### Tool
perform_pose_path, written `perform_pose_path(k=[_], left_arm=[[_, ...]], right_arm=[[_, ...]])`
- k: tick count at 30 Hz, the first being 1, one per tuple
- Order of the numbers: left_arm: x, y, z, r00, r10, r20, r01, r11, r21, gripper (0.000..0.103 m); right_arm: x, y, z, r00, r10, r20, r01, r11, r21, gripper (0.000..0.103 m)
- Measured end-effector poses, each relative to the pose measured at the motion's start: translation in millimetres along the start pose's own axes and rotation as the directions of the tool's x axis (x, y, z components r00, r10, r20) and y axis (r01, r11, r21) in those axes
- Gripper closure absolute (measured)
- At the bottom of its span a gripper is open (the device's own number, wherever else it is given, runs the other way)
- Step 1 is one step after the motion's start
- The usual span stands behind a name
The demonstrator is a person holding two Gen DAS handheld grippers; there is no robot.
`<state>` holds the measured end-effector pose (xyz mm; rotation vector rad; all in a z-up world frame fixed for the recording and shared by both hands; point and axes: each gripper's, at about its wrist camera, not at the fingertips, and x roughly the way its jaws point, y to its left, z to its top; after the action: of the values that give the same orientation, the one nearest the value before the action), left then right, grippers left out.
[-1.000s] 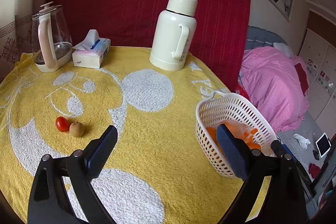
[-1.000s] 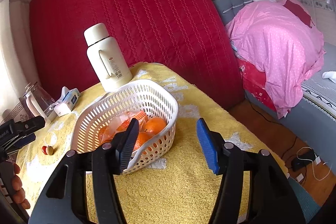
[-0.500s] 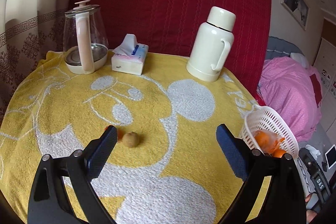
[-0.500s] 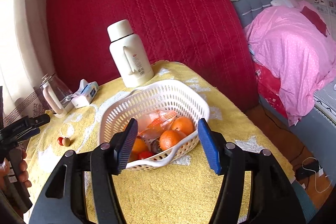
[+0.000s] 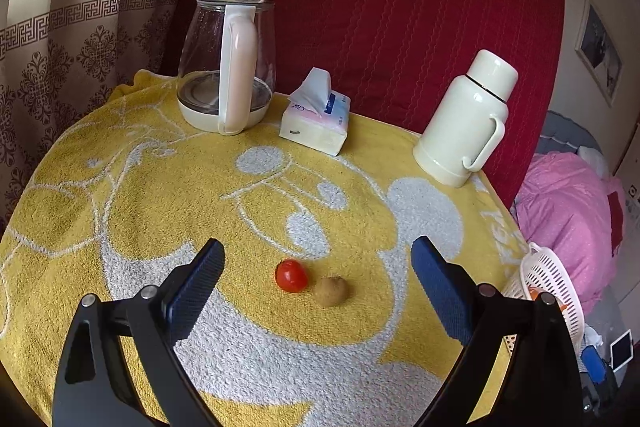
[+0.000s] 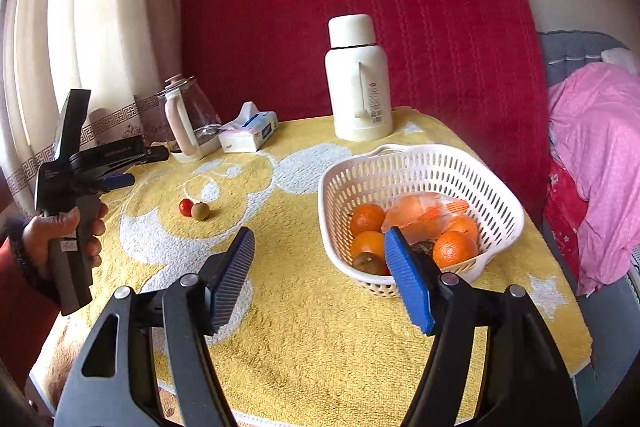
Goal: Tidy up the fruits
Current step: 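Move both tools back from the basket toward the remaining fruits, then grasp the red tomato with the left tool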
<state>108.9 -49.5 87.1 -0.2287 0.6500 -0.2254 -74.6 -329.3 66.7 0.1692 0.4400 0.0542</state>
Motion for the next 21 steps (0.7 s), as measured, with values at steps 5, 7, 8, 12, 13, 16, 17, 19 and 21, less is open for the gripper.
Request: perform_pose_path(k=[5,7,8,12,13,16,17,19,21], left_arm=[[17,9,-2,0.999,-0.014,-0.047,0.013,1.000,-0.028,0.022],[24,12,-2,0.998,-0.016,-0.064,0.014,0.999,-0.040,0.025],[28,13,-2,0.997,-0.018,-0.073,0.014,0.999,-0.048,0.026],[45,18,0,0.990,-0.052,-0.133,0.038,0.994,-0.106,0.044],[49,19,0,0.987,-0.059,-0.150,0.041,0.992,-0.116,0.050],[59,19,0,0.982,-0.065,-0.175,0.043,0.991,-0.128,0.053],[61,18,0,0.982,-0.065,-0.178,0.042,0.991,-0.129,0.053],[67,18,-1,0.980,-0.062,-0.188,0.038,0.991,-0.131,0.058],[73,18,-2,0.979,-0.053,-0.199,0.026,0.991,-0.133,0.060]], right_arm=[[6,6,-5,1.000,0.013,-0.027,-0.014,1.000,-0.015,0.034],[8,8,-6,0.999,0.015,-0.035,-0.015,1.000,-0.019,0.034],[9,9,-7,0.999,0.016,-0.039,-0.017,1.000,-0.021,0.034],[10,12,-9,0.999,0.021,-0.047,-0.023,0.999,-0.031,0.034],[11,13,-9,0.999,0.022,-0.049,-0.024,0.999,-0.034,0.034],[15,16,-10,0.998,0.019,-0.055,-0.021,0.999,-0.045,0.034],[16,17,-10,0.998,0.017,-0.056,-0.020,0.999,-0.049,0.034],[17,17,-11,0.998,0.019,-0.061,-0.022,0.999,-0.049,0.034],[18,16,-12,0.998,0.019,-0.064,-0.022,0.999,-0.046,0.034]])
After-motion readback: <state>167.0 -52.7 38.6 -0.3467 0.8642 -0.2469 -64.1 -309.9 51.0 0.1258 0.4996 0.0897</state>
